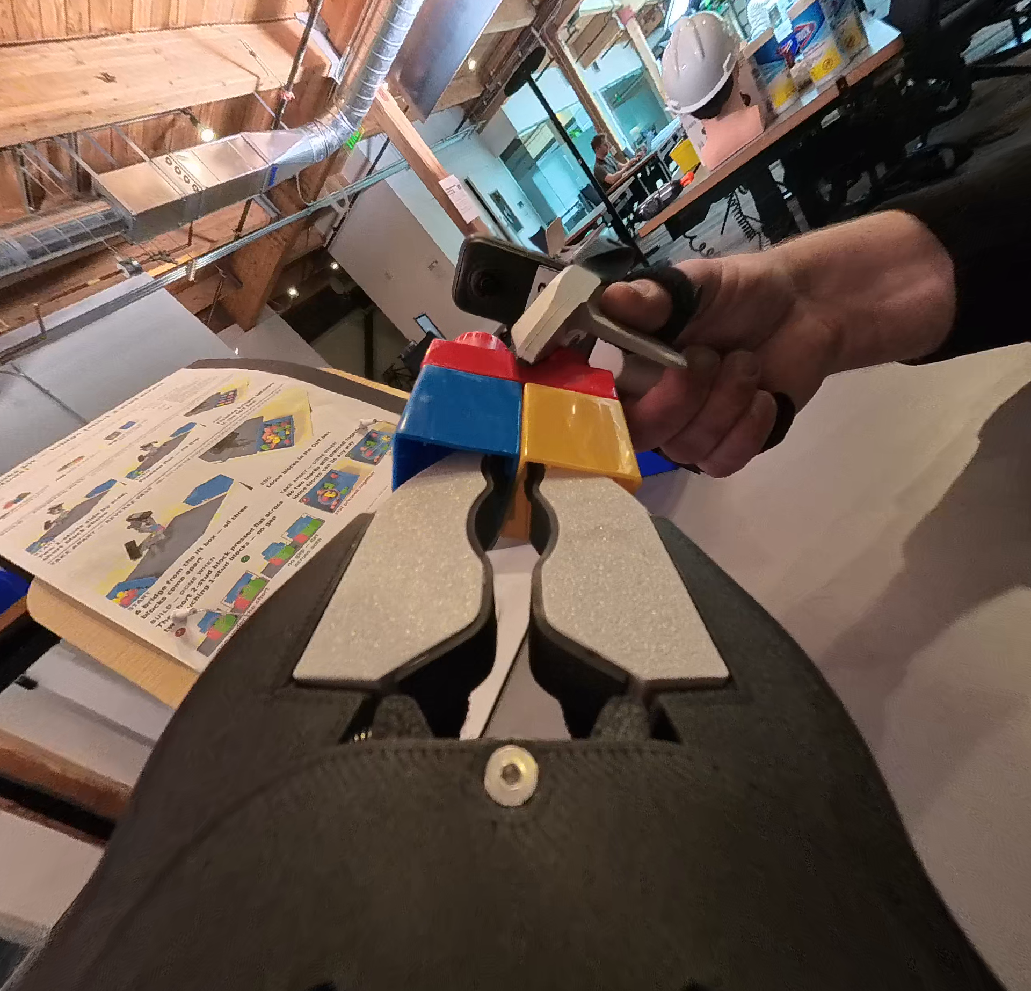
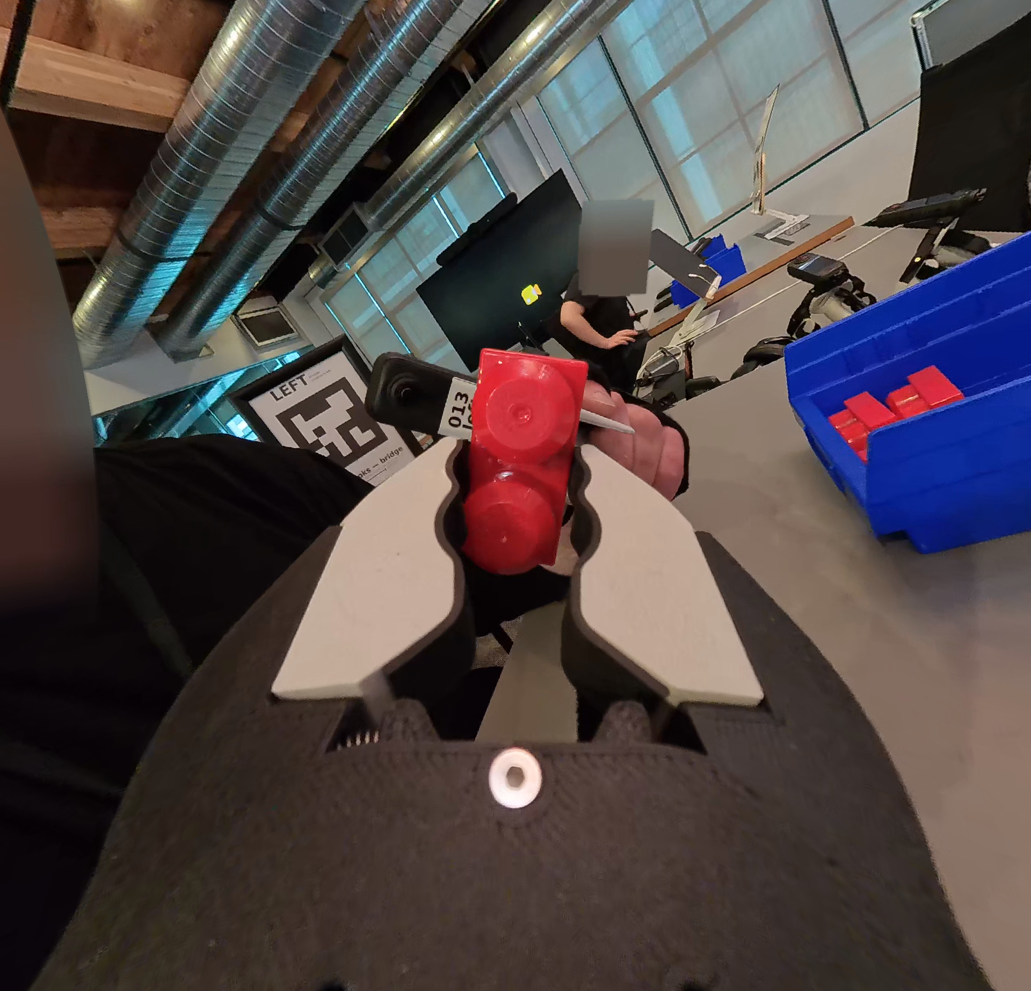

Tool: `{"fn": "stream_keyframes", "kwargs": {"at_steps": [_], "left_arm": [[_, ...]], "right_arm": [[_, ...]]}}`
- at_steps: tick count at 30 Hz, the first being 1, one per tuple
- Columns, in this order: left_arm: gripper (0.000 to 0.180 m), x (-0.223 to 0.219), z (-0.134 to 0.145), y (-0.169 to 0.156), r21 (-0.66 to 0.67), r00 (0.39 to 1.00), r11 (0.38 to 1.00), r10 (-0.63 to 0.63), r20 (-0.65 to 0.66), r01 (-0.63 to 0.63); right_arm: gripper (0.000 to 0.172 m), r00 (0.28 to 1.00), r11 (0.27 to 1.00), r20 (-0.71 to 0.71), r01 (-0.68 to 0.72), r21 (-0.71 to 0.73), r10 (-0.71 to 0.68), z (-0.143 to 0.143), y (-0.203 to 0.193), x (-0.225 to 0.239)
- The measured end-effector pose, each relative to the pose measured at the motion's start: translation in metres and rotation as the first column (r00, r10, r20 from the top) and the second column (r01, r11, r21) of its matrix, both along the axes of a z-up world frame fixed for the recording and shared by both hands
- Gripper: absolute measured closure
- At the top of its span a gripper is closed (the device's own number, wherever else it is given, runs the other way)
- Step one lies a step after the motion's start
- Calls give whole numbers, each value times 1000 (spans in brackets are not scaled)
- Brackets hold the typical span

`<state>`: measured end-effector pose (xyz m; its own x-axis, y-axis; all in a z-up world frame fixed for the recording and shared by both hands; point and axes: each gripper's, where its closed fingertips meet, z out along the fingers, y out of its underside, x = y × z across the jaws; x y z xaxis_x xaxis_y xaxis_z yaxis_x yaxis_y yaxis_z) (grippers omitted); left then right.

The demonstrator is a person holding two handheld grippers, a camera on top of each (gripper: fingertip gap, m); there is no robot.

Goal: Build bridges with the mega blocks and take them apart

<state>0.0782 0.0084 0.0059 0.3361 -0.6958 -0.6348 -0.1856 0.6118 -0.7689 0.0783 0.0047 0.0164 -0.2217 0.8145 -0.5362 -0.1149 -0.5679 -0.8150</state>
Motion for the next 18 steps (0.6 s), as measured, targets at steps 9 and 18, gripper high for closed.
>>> {"fn": "stream_keyframes", "kwargs": {"at_steps": [9,18], "left_arm": [[175,0,0,5,-16,999,999,32,33,-31],[175,1,-1,10,-37,999,998,43,33,-42]], "right_arm": [[135,1000,1000,6,24,1,-24,1,5,-1],[136,1000,1000,5,27,-7,-27,1,13,2]]}}
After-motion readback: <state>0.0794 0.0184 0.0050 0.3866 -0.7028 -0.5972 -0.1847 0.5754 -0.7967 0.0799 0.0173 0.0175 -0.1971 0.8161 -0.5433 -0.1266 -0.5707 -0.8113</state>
